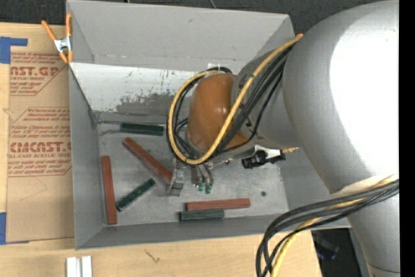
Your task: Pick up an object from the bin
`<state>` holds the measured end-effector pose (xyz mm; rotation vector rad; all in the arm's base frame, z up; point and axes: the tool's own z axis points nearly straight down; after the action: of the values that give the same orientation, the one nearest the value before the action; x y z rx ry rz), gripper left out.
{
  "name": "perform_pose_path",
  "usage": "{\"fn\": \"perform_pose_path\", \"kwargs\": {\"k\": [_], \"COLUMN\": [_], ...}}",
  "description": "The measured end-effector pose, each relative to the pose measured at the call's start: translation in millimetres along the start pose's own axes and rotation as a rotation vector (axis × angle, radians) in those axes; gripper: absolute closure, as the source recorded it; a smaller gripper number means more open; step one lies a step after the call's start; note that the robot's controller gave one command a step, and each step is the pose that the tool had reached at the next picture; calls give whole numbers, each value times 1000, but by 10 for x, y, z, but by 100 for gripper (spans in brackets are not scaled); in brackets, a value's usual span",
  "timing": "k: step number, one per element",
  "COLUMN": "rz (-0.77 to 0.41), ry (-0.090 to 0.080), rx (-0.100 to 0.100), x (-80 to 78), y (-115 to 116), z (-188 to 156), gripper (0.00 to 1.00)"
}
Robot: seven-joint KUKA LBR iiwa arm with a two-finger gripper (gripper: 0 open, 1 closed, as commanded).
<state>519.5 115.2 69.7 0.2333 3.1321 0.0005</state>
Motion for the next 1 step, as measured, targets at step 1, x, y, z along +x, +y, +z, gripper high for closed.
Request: {"fn": "perform_pose_path", "kwargs": {"k": [1], "rz": [-61], "ry": [7], "rx": [3], "x": [-9], "y": [-85], "z": [-500], "gripper": [100]}}
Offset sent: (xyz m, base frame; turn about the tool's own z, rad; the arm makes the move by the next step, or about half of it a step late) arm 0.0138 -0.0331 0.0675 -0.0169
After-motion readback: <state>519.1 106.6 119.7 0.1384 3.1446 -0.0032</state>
